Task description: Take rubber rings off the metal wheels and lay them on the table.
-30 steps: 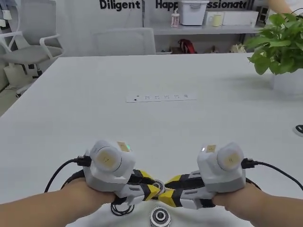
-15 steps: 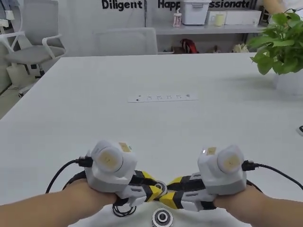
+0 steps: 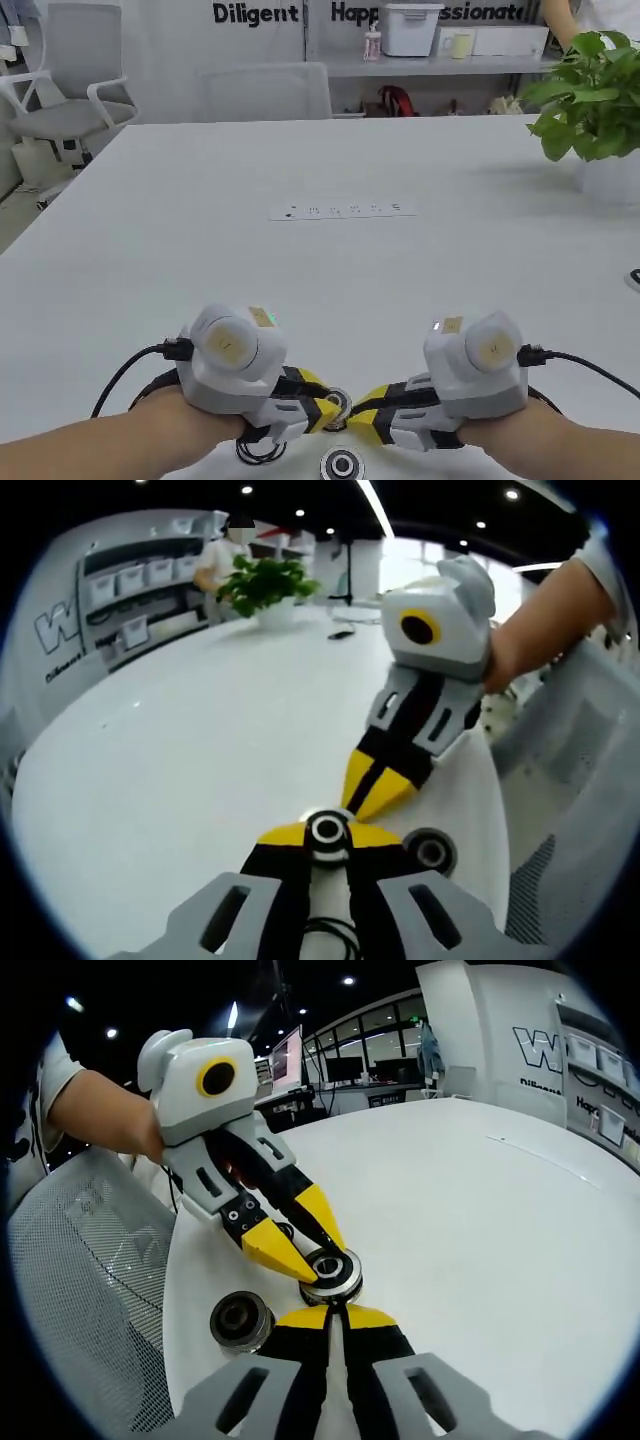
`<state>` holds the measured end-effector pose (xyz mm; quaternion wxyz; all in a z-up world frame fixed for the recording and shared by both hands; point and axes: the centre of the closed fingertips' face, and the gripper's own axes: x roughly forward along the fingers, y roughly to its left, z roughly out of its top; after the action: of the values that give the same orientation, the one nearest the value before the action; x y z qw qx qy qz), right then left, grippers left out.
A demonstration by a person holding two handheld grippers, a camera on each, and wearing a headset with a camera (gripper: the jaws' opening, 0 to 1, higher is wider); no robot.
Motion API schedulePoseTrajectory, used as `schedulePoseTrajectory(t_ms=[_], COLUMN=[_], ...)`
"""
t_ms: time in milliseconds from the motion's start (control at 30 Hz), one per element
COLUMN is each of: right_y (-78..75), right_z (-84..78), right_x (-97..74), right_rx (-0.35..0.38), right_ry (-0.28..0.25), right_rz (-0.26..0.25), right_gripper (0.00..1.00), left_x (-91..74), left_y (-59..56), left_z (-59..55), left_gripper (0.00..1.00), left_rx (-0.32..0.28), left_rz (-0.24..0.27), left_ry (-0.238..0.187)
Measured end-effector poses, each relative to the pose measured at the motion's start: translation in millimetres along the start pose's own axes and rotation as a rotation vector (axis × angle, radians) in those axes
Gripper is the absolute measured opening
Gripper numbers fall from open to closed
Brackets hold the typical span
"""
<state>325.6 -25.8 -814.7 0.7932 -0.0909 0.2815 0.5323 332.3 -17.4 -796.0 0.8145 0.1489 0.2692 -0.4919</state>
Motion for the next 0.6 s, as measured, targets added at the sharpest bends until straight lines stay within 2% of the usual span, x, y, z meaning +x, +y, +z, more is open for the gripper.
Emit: schedulePoseTrajectory(t_ms=[167,300,333,400,433,467,600], right_y=[-1.3,-5.1,-5.9,-14.5,-15.4,-15.7,-10.8], right_z=[0.1,2.7,3.0,7.8,11.3,11.7,12.7], right_x=[-0.3,-4.1,-6.1,-9.9,-12.5,-13.4,-12.6], right_rx=[0.045,0.18,0.225,0.268,0.317,0.334,0.325], right_ry=[-0.007,-0.042,-0.058,-0.1,-0.124,-0.127,-0.125], right_rz=[-0.004,-0.007,-0.005,-0.026,-0.018,-0.018,-0.012], right_gripper=[0.0,0.0,0.0,0.0,0.0,0.0,0.0], left_x=[0.6,1.2,1.1,0.9,0.9,1.1,2.2], left_y=[-0.2,-0.8,-0.8,-1.1,-1.6,-2.7,-6.5], left_z=[-0.1,-0.8,-1.0,-1.2,-1.2,-1.0,-0.3], left_gripper=[0.13,0.13,0.12,0.12,0.12,0.12,0.12], left_rx=[0.005,0.029,0.033,0.035,0.035,0.035,0.06], left_rz=[0.004,0.009,0.01,0.009,0.007,0.004,0.006], left_ry=[0.011,0.023,0.025,0.026,0.026,0.027,0.043])
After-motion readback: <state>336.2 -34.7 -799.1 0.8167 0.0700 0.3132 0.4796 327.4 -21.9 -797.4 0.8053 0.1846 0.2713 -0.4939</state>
